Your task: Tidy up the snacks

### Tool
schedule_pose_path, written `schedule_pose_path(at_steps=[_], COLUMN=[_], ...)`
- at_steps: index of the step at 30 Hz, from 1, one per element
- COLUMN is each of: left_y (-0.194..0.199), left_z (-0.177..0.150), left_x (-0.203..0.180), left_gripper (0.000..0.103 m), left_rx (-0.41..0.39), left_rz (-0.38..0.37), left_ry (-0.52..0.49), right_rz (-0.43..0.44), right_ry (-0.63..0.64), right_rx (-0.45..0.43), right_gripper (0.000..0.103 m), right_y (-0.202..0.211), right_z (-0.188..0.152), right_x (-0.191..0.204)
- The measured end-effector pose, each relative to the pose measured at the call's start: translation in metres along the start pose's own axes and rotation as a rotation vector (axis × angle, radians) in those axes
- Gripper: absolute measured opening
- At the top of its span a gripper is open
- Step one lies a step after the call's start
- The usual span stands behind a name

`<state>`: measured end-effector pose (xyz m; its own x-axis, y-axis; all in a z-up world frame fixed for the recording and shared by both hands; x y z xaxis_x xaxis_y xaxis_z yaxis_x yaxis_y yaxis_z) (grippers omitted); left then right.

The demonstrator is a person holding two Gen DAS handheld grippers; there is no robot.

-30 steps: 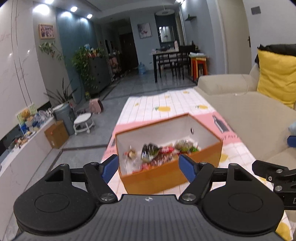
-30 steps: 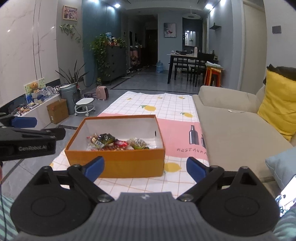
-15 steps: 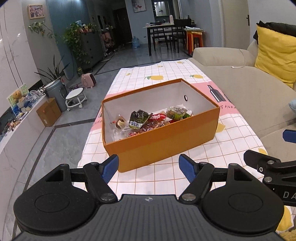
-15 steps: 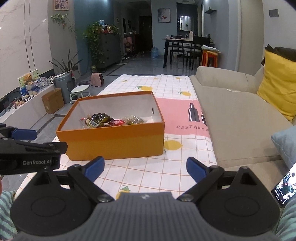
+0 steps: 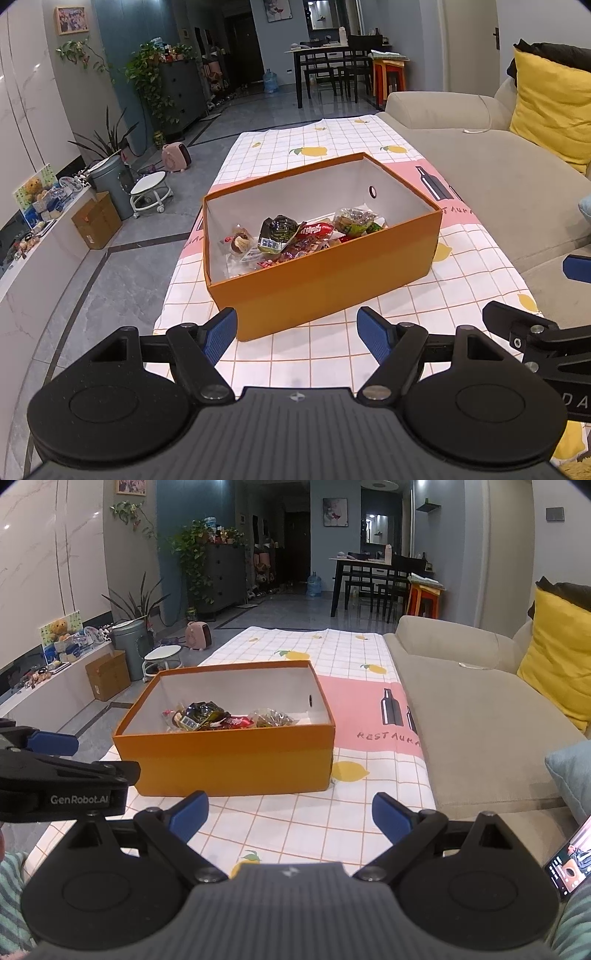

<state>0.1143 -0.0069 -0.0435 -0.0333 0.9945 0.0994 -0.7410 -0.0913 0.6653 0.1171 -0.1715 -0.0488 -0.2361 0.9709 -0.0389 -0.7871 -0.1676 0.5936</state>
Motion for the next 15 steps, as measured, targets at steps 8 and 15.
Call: schedule_pose_path(at_steps=[8, 15], left_y=[-0.0007, -0.0010], left_z=[-0.0011, -0.0012], left_x=[0.0008, 0.0007], left_gripper=[0.087, 0.087], left_rx=[0.006, 0.006], left_rz=[-0.001, -0.001], left_ry=[0.005, 0.004], right_rz=[0.000, 0.003], right_ry=[0.012, 0.012], right_rx=[0.001, 0.003], right_gripper=[0.092, 0.092], right_y=[-0.0009, -0.0021], right_z=[0.0000, -0.0001], right_x=[0.0027, 0.0032])
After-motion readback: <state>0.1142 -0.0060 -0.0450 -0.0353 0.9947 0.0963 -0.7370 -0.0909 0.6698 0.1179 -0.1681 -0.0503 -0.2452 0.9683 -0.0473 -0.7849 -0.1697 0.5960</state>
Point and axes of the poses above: each gripper's, at about its wrist camera, not at the fingertips, and y roughly against the way its jaws point, x to its left, z to its top, the point moved 9 cm from there along -y, roughly the way its jaws point, and after that the axes turned 5 degrees about y, right-handed, at the moved point
